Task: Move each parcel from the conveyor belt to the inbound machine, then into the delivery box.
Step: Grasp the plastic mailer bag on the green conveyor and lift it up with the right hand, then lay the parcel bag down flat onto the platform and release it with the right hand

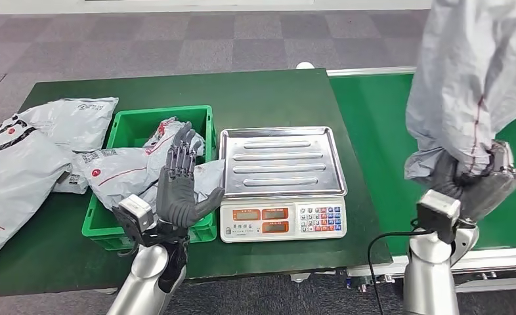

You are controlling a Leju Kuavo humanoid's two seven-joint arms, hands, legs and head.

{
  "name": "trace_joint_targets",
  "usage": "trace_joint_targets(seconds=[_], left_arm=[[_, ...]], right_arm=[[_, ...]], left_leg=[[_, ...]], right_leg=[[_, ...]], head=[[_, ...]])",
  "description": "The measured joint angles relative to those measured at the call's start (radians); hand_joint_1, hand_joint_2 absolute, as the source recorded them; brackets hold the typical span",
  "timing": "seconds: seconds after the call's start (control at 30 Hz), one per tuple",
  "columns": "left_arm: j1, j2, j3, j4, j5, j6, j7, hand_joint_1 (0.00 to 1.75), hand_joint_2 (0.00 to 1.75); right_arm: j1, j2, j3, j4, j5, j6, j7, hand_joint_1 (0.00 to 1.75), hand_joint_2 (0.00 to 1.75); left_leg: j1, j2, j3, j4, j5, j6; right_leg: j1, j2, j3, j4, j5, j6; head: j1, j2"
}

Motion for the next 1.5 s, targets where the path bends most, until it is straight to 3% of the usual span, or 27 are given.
trace_joint_targets(seconds=[0.13,0.3,0.37,0.47,0.53,0.57,0.6,0.67,0.7,0.83,1.3,1.5], left_arm=[[-0.015,0.0,0.0,0.015,-0.006,-0.012,-0.002,0.0,1.75],[-0.02,0.0,0.0,0.025,-0.012,-0.016,-0.002,0.0,1.75],[-0.019,0.001,0.0,0.024,-0.019,-0.017,-0.003,0.0,1.75],[-0.011,0.005,0.0,0.02,-0.043,-0.01,-0.01,0.0,1.75],[-0.002,0.008,0.0,0.016,-0.056,-0.006,-0.015,0.0,1.75],[0.002,0.009,0.0,0.014,-0.059,-0.005,-0.016,0.0,1.75],[0.006,0.011,0.0,0.013,-0.061,-0.004,-0.016,0.0,1.75],[0.012,0.014,0.0,0.013,-0.067,-0.004,-0.015,0.0,1.75],[0.013,0.015,0.0,0.013,-0.073,-0.005,-0.015,0.0,1.75],[0.022,0.018,0.0,0.013,-0.089,-0.009,-0.014,0.0,1.75],[0.026,0.021,0.0,0.013,-0.091,-0.009,-0.014,0.0,1.75],[0.027,0.022,0.0,0.014,-0.099,-0.009,-0.014,0.0,1.75]], right_arm=[[0.043,0.031,0.118,-0.153,0.151,0.0,0.0,1.75,1.75],[0.061,0.041,0.203,-0.193,0.173,0.01,0.023,1.75,1.75],[0.05,0.032,0.227,-0.145,0.213,0.071,0.12,1.75,1.75],[0.002,0.007,0.257,0.004,0.267,0.248,0.336,1.75,1.75],[-0.03,-0.005,0.266,0.111,0.275,0.344,0.424,1.11,1.75],[-0.042,-0.01,0.27,0.159,0.281,0.374,0.449,1.06,1.75],[-0.053,-0.014,0.274,0.198,0.287,0.398,0.469,1.06,1.75],[-0.073,-0.023,0.283,0.272,0.288,0.467,0.51,1.7,1.75],[-0.079,-0.027,0.287,0.302,0.282,0.507,0.526,1.75,1.75],[-0.089,-0.036,0.303,0.395,0.252,0.593,0.538,1.75,1.75],[-0.116,-0.041,0.318,0.468,0.247,0.597,0.538,1.75,1.75],[-0.117,-0.05,0.325,0.472,0.21,0.645,0.501,1.75,1.75]], left_leg=[[0.001,0.0,0.0,0.0,0.0,0.0],[0.0,0.0,0.0,0.0,0.0,0.0],[0.0,0.0,0.0,0.0,0.0,0.0],[0.0,0.001,0.001,0.0,0.0,0.0],[0.0,-0.001,0.0,0.0,0.002,0.001],[0.0,-0.003,0.0,0.0,0.002,0.001],[0.0,-0.005,-0.001,0.0,0.003,0.001],[0.0,-0.006,-0.001,0.0,0.003,0.0],[0.0,-0.006,-0.001,0.0,0.003,0.0],[0.001,-0.006,-0.001,0.0,0.002,0.0],[0.0,-0.006,-0.001,0.0,0.002,0.0],[0.0,-0.005,0.0,0.0,0.002,0.0]], right_leg=[[0.0,0.0,0.0,0.0,0.0,0.0],[0.0,0.0,0.001,0.0,0.0,0.0],[0.0,0.0,0.001,0.0,0.0,0.0],[0.0,0.001,0.001,0.0,0.0,0.001],[0.0,-0.002,0.001,0.0,0.001,0.001],[0.0,-0.004,0.002,0.0,0.001,0.001],[0.0,-0.005,0.002,0.0,0.001,0.001],[0.0,-0.006,0.002,0.0,0.001,0.001],[0.0,-0.006,0.002,0.0,0.001,0.001],[0.0,-0.005,0.001,0.0,0.0,0.001],[0.0,-0.005,0.002,0.0,0.0,0.0],[0.0,-0.005,0.002,0.0,0.0,0.0]], head=[[0.0,0.0],[0.0,0.0],[0.0,0.0],[0.0,0.0],[0.0,0.0],[0.0,0.0],[0.0,0.0],[0.0,0.0],[0.0,0.0],[0.0,0.0],[0.0,0.0],[0.0,0.0]])
